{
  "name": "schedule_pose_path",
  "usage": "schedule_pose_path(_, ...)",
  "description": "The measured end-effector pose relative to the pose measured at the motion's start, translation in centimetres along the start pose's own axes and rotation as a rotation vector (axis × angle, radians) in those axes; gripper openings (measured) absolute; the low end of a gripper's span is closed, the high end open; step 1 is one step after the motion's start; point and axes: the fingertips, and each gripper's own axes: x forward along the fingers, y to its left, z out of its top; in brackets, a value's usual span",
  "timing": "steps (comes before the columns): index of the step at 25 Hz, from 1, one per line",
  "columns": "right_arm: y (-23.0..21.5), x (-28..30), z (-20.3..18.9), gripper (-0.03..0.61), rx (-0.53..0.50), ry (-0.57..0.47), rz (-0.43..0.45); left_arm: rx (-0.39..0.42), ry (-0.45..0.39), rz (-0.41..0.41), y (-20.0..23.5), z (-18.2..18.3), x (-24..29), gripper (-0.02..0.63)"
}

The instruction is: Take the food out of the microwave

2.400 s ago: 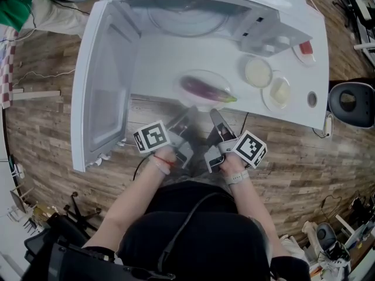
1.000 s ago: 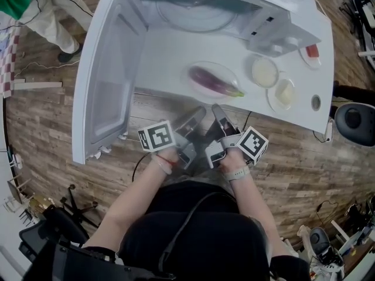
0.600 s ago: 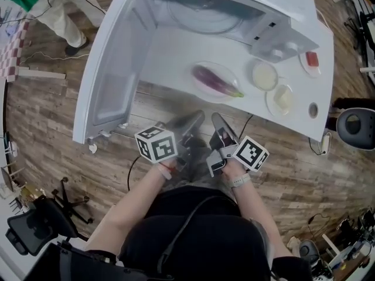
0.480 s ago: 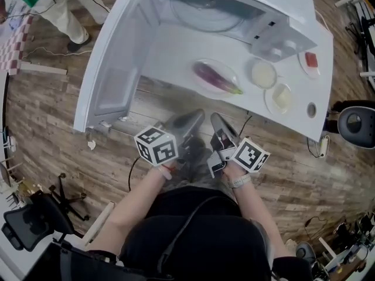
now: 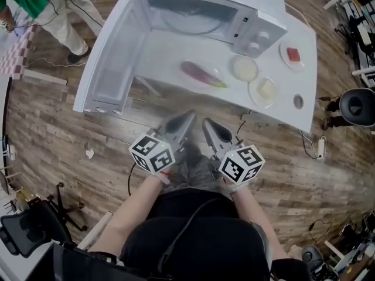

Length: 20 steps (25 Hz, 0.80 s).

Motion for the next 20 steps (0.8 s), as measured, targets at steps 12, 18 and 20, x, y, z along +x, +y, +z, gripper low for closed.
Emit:
schedule_pose_path(12, 3.6, -2.5, 1.4, 0.018, -0.167, -0.050, 0.045, 0.048, -0.012, -0.039, -3.5, 0.5, -1.2, 0.011)
schedule_pose_path(18, 5.1, -2.8, 2.6, 0.018, -0.224, -0.078, 0.067, 0.072, -0.037, -0.060, -4.8, 1.9, -1.4, 0.011)
schedule_pose_path(20, 5.5, -2.9, 3.0, 0.019, -0.248, -0.086, 0.071, 0.091, -0.044, -0.064, -5.2, 2.3, -1.5, 0.011)
